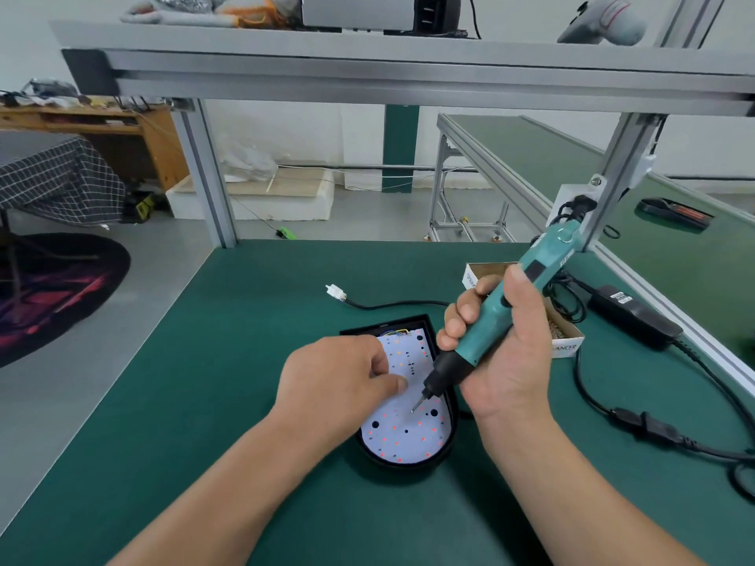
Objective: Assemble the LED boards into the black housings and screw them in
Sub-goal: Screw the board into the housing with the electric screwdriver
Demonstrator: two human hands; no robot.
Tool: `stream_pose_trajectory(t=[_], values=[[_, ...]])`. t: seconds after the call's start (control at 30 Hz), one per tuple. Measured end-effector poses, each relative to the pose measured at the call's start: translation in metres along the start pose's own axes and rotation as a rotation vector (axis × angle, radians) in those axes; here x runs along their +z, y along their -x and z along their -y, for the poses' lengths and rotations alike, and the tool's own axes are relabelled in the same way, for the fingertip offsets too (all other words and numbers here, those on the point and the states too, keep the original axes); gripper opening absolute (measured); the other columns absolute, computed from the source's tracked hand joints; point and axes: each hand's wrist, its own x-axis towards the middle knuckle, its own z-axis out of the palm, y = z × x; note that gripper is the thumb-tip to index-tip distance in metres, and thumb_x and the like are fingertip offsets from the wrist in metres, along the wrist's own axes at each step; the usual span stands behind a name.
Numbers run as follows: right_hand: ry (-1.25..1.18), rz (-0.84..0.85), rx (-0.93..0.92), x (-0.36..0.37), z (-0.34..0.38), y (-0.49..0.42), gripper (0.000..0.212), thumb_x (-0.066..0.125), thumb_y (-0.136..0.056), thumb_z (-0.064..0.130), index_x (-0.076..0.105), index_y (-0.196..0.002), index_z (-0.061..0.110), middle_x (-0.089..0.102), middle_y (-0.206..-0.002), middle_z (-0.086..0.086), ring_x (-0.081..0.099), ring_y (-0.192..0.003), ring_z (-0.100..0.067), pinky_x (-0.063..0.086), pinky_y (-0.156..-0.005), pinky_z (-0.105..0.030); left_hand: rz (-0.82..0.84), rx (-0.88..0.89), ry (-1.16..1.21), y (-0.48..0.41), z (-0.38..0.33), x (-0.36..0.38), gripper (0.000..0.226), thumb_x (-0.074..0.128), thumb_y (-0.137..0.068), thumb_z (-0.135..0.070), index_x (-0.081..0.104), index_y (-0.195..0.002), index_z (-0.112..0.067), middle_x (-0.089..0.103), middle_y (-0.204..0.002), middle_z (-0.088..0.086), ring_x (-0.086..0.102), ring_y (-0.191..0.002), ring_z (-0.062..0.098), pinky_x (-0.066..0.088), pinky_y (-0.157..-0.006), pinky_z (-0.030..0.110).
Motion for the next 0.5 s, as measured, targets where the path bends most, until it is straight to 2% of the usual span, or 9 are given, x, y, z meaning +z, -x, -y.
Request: stream_pose_trajectory(t=[0.23,0.5], values=[[0.173,0.118,-0.025,-0.0025,-0.0049,0.0059,0.027,0.069,-0.084,0.044,0.058,-0.079,0.020,0.048,-0.064,-0.004,0.049,-0.050,-0.022,0.043,-0.049,-0.030,0.029,0.054,-0.103,-0.0049,-0.0033,0.0031,0.042,0.064,-0.086,-0.067,0.061,-0.079,-0.025,0.065,-0.077,-0.011,0.061,-0.077,0.009,0.041,-0.060,0.029],[0.235,0.168,-0.051,0.0019,-0.0081,0.0101,0.026,0.067,-0.086,0.043,0.057,-0.077,0.020,0.047,-0.064,-0.005,0.049,-0.049,-0.024,0.042,-0.050,-0.032,0.032,0.074,-0.095,-0.0066,-0.0016,0.0059,0.042,0.064,-0.088,-0.066,0.061,-0.080,-0.025,0.065,-0.076,-0.010,0.061,-0.077,0.011,0.039,-0.058,0.029]])
